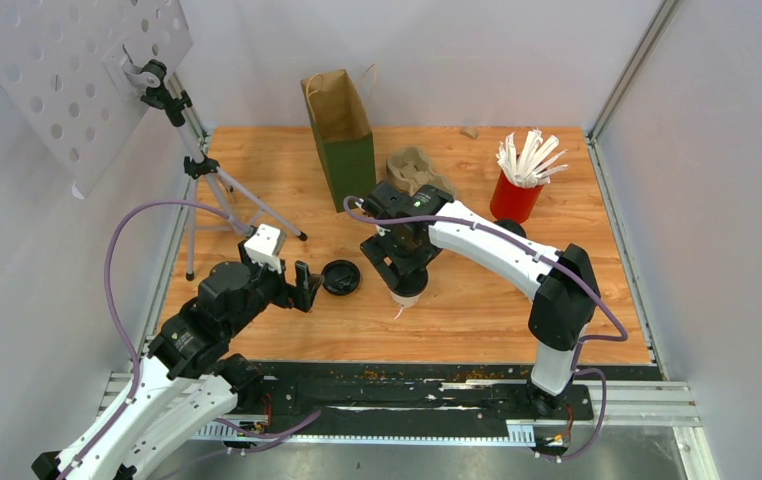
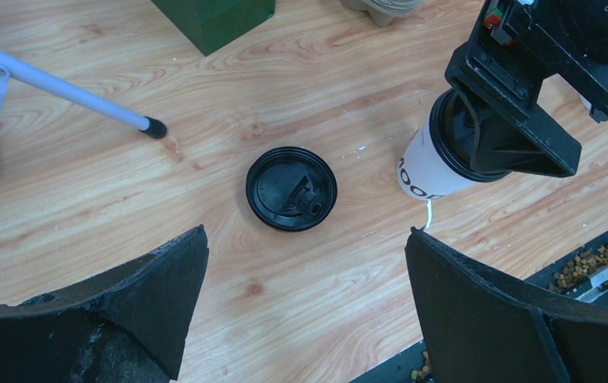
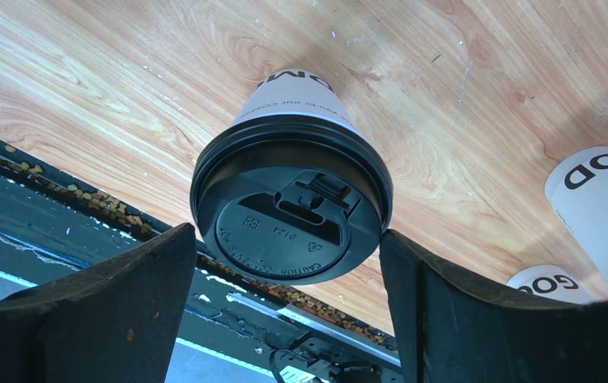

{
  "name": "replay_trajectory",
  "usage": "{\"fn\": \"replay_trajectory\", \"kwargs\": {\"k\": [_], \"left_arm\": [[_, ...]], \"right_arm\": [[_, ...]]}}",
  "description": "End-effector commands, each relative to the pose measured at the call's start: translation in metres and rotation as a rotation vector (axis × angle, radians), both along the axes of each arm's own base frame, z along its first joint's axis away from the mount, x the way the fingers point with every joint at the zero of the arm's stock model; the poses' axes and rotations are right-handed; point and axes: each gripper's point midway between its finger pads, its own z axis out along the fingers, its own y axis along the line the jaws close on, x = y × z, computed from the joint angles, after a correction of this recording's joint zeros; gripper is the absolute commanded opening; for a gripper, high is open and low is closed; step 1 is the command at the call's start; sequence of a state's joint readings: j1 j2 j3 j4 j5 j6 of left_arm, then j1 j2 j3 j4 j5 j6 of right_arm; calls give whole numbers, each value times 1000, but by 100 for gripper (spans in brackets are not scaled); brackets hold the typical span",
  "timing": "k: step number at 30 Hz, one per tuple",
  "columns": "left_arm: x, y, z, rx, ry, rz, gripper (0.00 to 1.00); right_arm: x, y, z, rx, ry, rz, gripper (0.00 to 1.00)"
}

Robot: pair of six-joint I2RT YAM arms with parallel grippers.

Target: Pack the takeout coffee

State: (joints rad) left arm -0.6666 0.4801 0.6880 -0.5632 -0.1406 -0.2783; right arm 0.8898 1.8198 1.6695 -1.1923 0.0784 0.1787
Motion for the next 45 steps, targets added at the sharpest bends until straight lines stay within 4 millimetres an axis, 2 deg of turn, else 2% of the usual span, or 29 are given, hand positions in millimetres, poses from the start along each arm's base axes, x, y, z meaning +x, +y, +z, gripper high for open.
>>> {"fn": "replay_trajectory", "kwargs": {"k": [1, 9, 14, 19, 23, 28, 33, 40, 45], "left_arm": [[4, 1, 4, 8, -25, 4, 100], [3, -7, 10, -30, -10, -12, 100], [-1, -44, 13, -104, 79, -149, 99], [7, -82, 8, -208, 179, -222, 85], [19, -103, 1, -304, 224, -224, 77], [31, -128, -8, -368, 263, -263, 73], [39, -141, -19, -371, 282, -291, 68], [47, -156, -34, -367, 311, -329, 61], [50, -163, -58, -344, 360, -343, 53]], "right_arm": [[9, 11, 23, 62, -71, 9, 86], [5, 11, 49, 133, -102, 18, 87], [8, 6, 59, 203, -137, 8, 81], [13, -1, 58, 317, -110, 25, 74], [19, -6, 53, 399, -83, 47, 64], [29, -14, 43, 409, -62, 72, 64], [37, -19, 34, 464, -4, 75, 63], [35, -16, 17, 479, 38, 108, 59], [38, -19, 2, 469, 51, 100, 55]]}}
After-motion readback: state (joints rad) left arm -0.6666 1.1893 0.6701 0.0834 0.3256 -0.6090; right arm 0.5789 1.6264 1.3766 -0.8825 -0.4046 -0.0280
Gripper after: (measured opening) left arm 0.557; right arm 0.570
